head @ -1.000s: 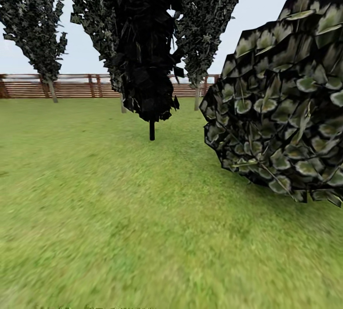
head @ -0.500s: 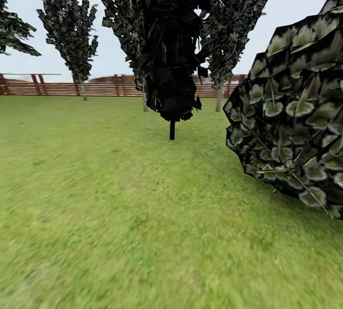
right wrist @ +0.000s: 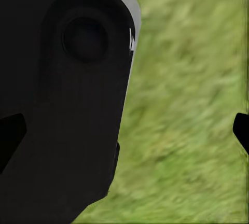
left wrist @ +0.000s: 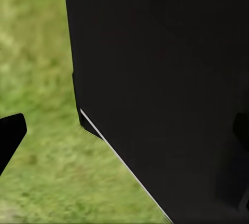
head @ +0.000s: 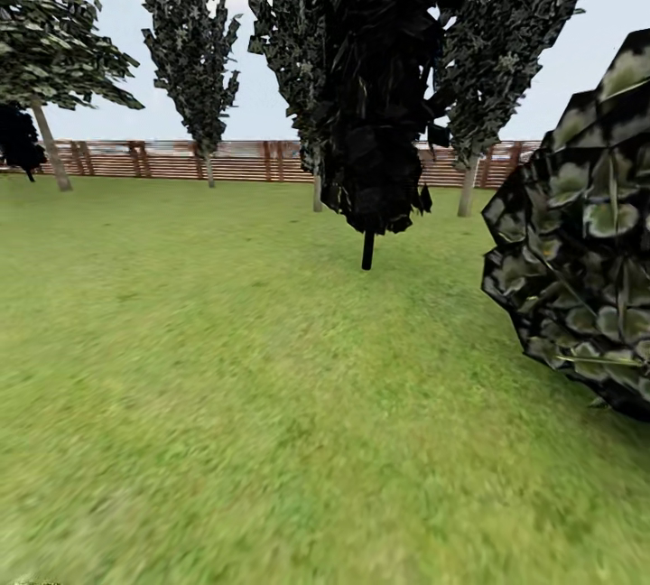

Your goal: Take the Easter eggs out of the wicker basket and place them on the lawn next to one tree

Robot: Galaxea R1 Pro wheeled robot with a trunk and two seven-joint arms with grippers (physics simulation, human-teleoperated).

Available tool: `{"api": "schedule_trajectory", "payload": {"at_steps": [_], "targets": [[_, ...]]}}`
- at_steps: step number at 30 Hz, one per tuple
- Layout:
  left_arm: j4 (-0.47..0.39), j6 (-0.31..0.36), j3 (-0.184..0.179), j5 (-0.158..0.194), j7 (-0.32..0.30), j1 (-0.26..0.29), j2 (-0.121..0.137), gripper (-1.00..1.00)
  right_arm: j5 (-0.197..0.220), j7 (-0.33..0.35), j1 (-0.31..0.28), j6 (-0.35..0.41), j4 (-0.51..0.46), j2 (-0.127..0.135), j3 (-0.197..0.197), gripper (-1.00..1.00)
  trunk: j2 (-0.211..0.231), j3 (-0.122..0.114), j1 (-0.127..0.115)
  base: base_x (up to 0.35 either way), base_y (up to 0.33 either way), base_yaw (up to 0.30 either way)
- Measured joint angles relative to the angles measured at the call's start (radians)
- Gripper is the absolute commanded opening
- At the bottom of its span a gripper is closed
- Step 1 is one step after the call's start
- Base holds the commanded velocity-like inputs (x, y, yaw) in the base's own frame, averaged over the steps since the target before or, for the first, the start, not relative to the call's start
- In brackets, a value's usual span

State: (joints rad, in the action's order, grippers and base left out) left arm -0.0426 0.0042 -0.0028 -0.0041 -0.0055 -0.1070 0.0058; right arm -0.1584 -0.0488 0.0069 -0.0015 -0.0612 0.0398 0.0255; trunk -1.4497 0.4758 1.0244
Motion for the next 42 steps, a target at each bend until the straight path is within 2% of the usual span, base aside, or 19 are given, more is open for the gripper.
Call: {"api": "schedule_trajectory", "payload": {"at_steps": [42], "targets": [[0.0, 0.001, -0.001, 0.0, -0.001, 0.0, 0.0, 1.0, -0.003, 0.0, 0.0, 0.0, 0.0, 0.001, 0.001, 1.0, 0.0, 0.0, 0.0, 0.326, 0.0, 0.3]]}}
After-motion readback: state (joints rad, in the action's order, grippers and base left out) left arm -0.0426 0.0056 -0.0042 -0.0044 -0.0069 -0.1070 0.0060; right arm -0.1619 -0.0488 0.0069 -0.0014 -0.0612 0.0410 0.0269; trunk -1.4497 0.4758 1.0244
